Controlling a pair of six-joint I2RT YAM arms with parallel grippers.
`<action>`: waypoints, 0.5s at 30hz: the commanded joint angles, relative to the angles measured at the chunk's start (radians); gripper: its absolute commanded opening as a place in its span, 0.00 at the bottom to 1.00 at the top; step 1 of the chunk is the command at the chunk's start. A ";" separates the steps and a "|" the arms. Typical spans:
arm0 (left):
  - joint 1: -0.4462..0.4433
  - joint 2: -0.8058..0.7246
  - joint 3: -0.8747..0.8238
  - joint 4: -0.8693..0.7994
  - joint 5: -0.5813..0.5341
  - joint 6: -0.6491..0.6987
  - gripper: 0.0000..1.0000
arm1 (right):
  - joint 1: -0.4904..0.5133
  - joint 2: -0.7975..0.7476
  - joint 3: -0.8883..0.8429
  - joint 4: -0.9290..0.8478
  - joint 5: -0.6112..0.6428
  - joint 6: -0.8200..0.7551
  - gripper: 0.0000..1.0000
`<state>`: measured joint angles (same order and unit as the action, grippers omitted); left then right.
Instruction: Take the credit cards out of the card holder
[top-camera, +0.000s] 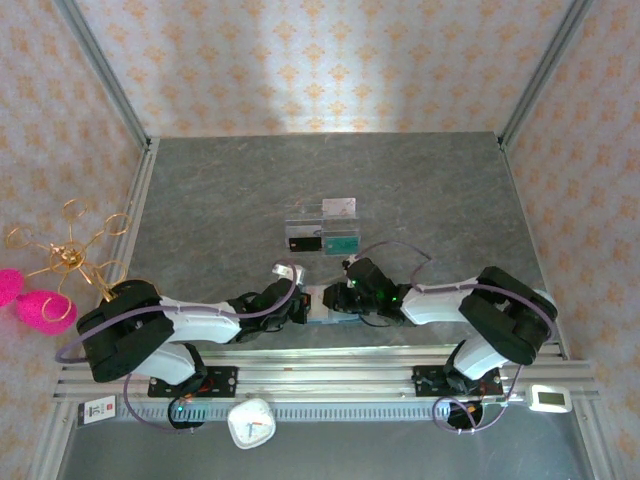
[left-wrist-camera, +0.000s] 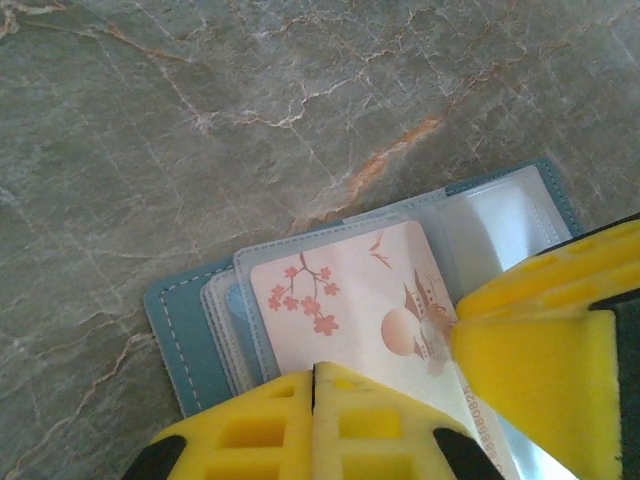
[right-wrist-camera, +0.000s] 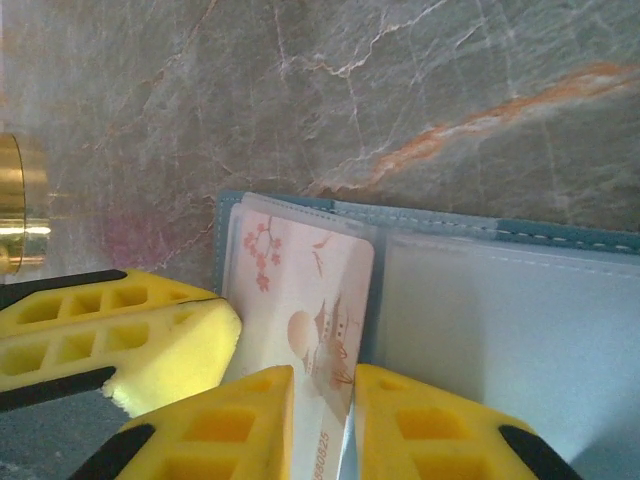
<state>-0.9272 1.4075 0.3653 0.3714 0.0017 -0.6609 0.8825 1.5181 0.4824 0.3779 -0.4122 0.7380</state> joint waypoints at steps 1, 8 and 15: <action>-0.008 0.044 -0.043 -0.010 0.035 -0.009 0.00 | -0.001 0.024 0.018 0.025 -0.023 0.008 0.22; -0.016 0.030 -0.065 0.001 0.030 -0.028 0.00 | -0.001 0.025 0.002 0.023 0.006 0.026 0.00; 0.009 -0.042 -0.078 -0.029 0.006 -0.010 0.00 | -0.001 -0.113 -0.057 -0.068 0.121 0.055 0.00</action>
<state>-0.9283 1.3823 0.3161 0.4301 -0.0002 -0.6796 0.8768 1.4586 0.4500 0.3599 -0.3618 0.7788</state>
